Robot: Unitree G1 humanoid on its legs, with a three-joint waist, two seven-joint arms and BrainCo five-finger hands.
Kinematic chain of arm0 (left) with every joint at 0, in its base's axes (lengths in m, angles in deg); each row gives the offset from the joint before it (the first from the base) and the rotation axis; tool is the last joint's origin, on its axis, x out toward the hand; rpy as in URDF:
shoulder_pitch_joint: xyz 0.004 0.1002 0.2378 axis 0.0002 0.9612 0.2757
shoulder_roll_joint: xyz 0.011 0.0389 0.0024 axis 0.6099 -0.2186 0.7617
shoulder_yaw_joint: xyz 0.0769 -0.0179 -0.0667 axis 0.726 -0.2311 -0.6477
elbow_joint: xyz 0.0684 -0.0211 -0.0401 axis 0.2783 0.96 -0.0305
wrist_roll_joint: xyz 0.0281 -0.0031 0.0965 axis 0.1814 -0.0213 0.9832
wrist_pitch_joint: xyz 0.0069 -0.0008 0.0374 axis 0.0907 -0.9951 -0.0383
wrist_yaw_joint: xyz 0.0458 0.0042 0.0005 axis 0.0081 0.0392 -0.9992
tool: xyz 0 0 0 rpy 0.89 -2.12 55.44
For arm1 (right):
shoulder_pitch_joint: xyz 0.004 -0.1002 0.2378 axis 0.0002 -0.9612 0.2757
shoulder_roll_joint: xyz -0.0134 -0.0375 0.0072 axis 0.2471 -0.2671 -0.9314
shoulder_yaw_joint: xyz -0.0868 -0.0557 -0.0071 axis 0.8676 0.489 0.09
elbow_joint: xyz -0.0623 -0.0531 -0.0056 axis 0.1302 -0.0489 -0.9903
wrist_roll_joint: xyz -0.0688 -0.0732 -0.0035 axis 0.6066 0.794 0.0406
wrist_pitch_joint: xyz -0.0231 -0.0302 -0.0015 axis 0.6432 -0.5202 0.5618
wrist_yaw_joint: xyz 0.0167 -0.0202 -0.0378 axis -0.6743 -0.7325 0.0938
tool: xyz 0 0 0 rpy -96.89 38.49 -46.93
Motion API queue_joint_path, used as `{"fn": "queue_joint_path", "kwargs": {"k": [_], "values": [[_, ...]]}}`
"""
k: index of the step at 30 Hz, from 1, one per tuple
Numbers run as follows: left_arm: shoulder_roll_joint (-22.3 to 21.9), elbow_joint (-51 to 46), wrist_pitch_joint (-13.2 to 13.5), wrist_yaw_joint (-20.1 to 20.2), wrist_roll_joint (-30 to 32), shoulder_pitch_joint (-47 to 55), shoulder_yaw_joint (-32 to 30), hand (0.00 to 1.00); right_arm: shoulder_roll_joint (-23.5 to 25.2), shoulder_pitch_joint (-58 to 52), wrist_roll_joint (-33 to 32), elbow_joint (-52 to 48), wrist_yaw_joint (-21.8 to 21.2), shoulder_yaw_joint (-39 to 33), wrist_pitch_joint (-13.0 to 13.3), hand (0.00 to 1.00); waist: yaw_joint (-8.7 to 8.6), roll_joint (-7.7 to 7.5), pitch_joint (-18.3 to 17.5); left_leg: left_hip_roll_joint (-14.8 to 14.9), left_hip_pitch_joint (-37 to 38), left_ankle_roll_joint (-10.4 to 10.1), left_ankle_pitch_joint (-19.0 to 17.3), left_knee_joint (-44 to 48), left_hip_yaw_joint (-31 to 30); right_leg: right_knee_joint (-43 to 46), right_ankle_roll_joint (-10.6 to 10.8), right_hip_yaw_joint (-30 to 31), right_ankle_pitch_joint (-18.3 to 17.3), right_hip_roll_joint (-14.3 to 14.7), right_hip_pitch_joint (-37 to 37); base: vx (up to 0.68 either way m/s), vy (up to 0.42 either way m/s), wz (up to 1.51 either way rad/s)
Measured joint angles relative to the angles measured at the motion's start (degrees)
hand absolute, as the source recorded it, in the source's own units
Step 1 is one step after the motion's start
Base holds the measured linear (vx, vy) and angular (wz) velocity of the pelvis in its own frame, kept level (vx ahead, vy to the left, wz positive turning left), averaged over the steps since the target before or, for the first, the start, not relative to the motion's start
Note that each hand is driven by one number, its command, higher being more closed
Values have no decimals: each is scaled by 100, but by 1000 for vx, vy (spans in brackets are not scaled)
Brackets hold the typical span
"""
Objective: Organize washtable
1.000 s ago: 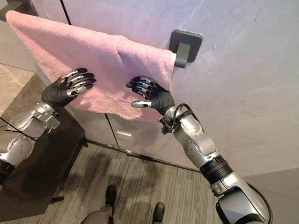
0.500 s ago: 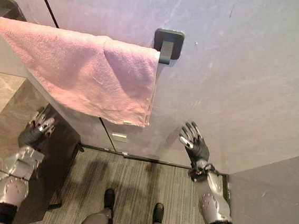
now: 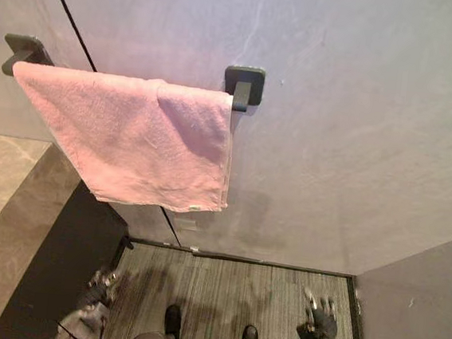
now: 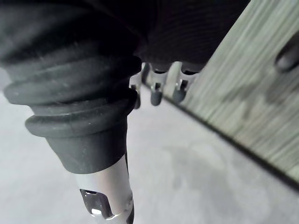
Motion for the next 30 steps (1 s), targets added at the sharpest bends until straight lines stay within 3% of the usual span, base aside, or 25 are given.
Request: {"fn": "queue_joint_path", "kwargs": {"k": [3, 6, 10, 13, 15, 16, 17, 18, 19, 21, 22, 23, 25, 28, 30], "values": [[-348, 1085, 23, -321, 381, 25, -302, 0, 131, -308, 438, 1145, 184, -475, -54, 0, -13, 3, -26, -14, 291, -16, -103, -1, 154, 64, 23, 110, -123, -22, 199, 83, 6, -16], [-501, 1525, 56, -679, 763, 23, -1056, 0, 306, -722, 902, 1282, 269, -481, -279, 0, 14, -49, -6, 48, 480, -45, -174, -1, 456, 290, 6, 329, -203, 11, 151, 51, -6, -40], [-506, 1580, 44, -788, 1503, 29, -1250, 0, 316, -848, 1242, 1168, 291, -13, -371, 0, 23, -122, 25, 96, 561, -64, -234, -1, 911, 543, 48, 755, -272, 71, -150, 1, 7, -60], [-373, 1465, 48, -769, 1735, -6, -1115, 0, 331, -816, 1374, 932, 297, 256, -377, 0, 29, -218, 36, 167, 415, -59, -251, 0, 1051, 730, 113, 811, -315, 90, -394, -37, -19, -23], [-304, 1364, 36, -765, 1739, -20, -1064, 0, 365, -816, 1460, 774, 305, 389, -376, 0, 45, -366, 35, 181, 340, -42, -254, 2, 1059, 832, 229, 786, -404, 80, -526, -26, -14, -1], [-290, 1260, -1, -762, 1740, -22, -1056, 0, 368, -806, 1577, 701, 305, 493, -373, 0, 71, -359, 9, 225, 309, -20, -245, 2, 1056, 870, 381, 760, -506, 45, -518, 65, -9, 17], [-286, 1193, -21, -753, 1794, -22, -965, 0, 308, -774, 1803, 641, 295, 512, -371, 0, 49, -294, 11, 296, 263, 22, -225, 3, 997, 1540, 275, 734, -656, 90, -692, 98, -13, 32], [-270, 1146, -31, -744, 1806, -31, -885, 0, 311, -786, 1923, 639, 300, 550, -373, 0, 31, -339, -2, 291, 266, 22, -222, 7, 926, 2104, 113, 727, -820, 82, -775, 136, -44, 58], [-264, 1026, -54, -699, 1902, -66, -733, 0, 305, -801, 2159, 654, 295, 714, -373, 0, 42, -506, -76, 215, 301, -5, -221, 12, 779, 2508, 208, 781, -947, 36, -801, 94, -23, 61], [-163, 1045, -111, -634, 2110, -145, -439, 0, 139, -742, 2481, 751, 284, 947, -352, 0, 145, -401, -229, 232, 170, -18, -224, 51, 569, 2082, 403, 915, -810, 194, -647, 91, -35, 38], [-221, 1057, -137, -627, 2139, -202, -357, 0, 49, -530, 2617, 771, 282, 1001, -365, 0, 151, -343, -299, 360, -78, 41, -161, 187, 475, 2327, 247, 1122, -1077, 181, -590, 86, -85, 50], [-146, 1039, -145, -646, 2125, -248, -265, 0, 57, -397, 2748, 773, 286, 1140, -366, 0, 61, -441, -291, 270, -177, 55, -96, 290, 320, 3049, 141, 1143, -1337, 118, -536, 133, -129, 71], [-15, 1039, -157, -638, 2086, -277, -103, 0, 64, -137, 2933, 774, 281, 1358, -372, 0, 114, -557, -285, 175, -374, 54, -68, 564, 181, 2650, 247, 1237, -1443, 73, -270, 61, -135, 46], [-37, 1088, -172, -652, 1721, -282, 67, 0, 40, 348, 3037, 605, 292, 1573, -238, 0, 215, -374, -158, 315, -859, 51, -71, 1096, -75, 1771, 100, 1027, -1517, 123, 95, -113, -136, 34], [-64, 1087, -164, -646, 1467, -413, 173, 0, -5, 542, 3168, 529, 294, 1725, -143, 0, 223, -78, 322, 466, -1140, -21, -92, 1536, -461, 1347, -134, 786, -1652, 342, 494, -265, -181, 68]]}}
